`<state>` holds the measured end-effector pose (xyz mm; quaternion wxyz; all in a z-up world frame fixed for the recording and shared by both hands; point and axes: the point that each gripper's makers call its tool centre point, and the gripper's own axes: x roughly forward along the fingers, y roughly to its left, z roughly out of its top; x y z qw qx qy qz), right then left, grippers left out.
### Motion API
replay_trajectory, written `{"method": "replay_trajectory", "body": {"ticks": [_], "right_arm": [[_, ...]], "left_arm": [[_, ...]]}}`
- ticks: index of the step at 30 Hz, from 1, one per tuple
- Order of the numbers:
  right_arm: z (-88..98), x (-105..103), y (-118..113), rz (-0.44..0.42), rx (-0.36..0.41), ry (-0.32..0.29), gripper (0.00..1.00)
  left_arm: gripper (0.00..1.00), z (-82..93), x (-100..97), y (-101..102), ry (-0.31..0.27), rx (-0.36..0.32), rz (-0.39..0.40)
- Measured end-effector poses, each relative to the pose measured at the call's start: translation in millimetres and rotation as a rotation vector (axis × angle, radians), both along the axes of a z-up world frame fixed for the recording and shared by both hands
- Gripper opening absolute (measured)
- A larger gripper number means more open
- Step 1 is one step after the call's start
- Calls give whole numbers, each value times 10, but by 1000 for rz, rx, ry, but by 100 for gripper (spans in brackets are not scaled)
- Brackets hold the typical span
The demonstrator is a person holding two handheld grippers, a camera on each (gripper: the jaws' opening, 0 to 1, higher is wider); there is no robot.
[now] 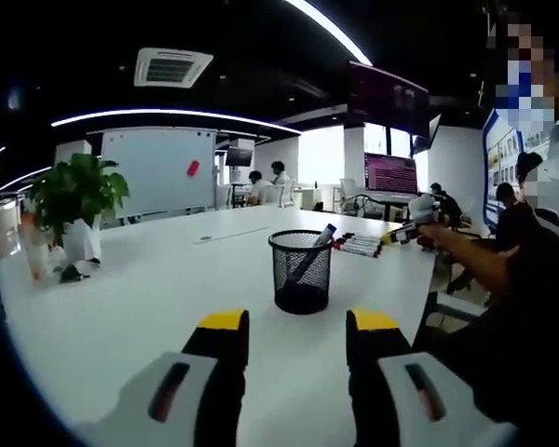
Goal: Pick up the whiteboard markers from the pen holder and place them facing the whiteboard neatly
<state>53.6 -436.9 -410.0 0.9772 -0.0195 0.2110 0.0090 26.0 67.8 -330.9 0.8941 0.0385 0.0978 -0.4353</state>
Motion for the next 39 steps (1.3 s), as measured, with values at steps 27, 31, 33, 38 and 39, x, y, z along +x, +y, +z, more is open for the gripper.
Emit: {"method": "replay_trajectory", "body": {"ticks": [27, 31, 33, 38, 39], "right_arm": [[145, -149, -93, -33, -9, -31, 26], [431, -207, -45, -33, -20, -110, 28], [624, -241, 40, -24, -29, -155, 29], [976, -285, 231, 12, -22, -266, 25], [1060, -318, 301, 23, -30, -285, 22]], "left_arm": [[43, 13, -10, 23, -3, 0, 5], [43, 25, -18, 20, -5, 1, 4], [43, 34, -20, 27, -7, 0, 6], [43, 47, -34, 31, -10, 1, 7], [43, 54, -31, 38, -11, 0, 8]]}}
